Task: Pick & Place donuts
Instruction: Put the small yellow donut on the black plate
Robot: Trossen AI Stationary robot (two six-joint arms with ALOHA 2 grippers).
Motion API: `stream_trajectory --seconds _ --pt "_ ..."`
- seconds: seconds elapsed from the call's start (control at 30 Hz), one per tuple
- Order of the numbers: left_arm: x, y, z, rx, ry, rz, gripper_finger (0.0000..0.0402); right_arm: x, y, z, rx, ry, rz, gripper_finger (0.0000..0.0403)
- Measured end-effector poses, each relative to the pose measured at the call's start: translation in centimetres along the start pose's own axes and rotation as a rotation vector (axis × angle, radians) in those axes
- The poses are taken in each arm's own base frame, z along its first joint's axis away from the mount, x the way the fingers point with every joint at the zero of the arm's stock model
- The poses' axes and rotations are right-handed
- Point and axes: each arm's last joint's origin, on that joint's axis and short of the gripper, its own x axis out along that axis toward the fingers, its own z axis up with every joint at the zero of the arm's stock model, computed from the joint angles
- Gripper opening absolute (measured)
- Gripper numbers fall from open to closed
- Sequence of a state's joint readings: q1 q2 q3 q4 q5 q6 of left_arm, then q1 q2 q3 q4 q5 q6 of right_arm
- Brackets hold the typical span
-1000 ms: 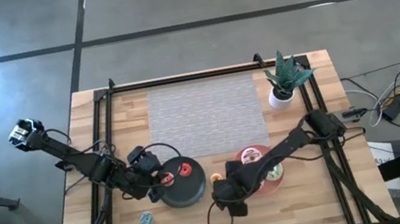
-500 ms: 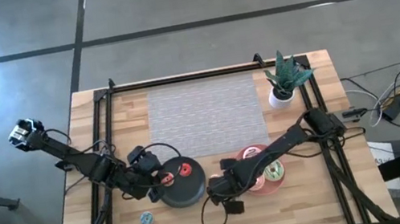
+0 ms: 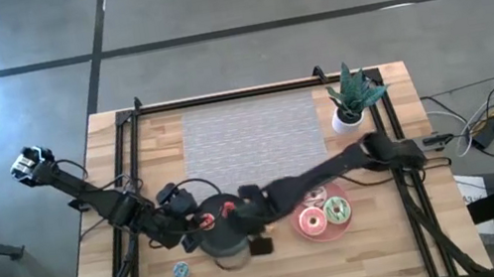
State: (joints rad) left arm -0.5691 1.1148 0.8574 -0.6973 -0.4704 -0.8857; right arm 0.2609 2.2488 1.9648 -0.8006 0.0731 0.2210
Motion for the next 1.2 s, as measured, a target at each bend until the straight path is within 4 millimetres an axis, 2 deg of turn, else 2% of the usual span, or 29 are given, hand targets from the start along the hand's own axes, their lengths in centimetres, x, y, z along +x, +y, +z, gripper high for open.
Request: stream_trajectory --seconds 0.13,0.37,0.7,0.83,1.03,1.2 --pt "-0.7 0.3 -0.5 -0.027 0.031 0.005 0.0112 2.2 -1.2 1.4 0.038 0.02 0.056 0.0013" --pt "-2.8 1.1 -1.4 -0.08 0.026 0.006 0.0112 5.5 -0.9 1.2 -0.001 0.142 0.037 0.0013" --pt "-3.8 1.5 -1.5 -0.096 -0.025 0.001 0.0112 5.6 -1.1 2.0 -0.039 0.103 -0.03 0.0013" --pt "-4.0 1.6 -1.5 -0.098 -0.03 -0.001 0.0112 6.1 -1.2 1.7 -0.029 0.126 0.02 0.0018" --pt "-4.1 1.7 -1.4 -0.104 -0.044 -0.004 0.0112 6.5 -1.5 1.6 -0.013 0.127 0.019 0.008" --pt "-4.2 1.7 -1.4 -0.105 -0.045 -0.007 0.0112 6.2 -1.5 1.9 -0.071 0.103 -0.017 0.0139"
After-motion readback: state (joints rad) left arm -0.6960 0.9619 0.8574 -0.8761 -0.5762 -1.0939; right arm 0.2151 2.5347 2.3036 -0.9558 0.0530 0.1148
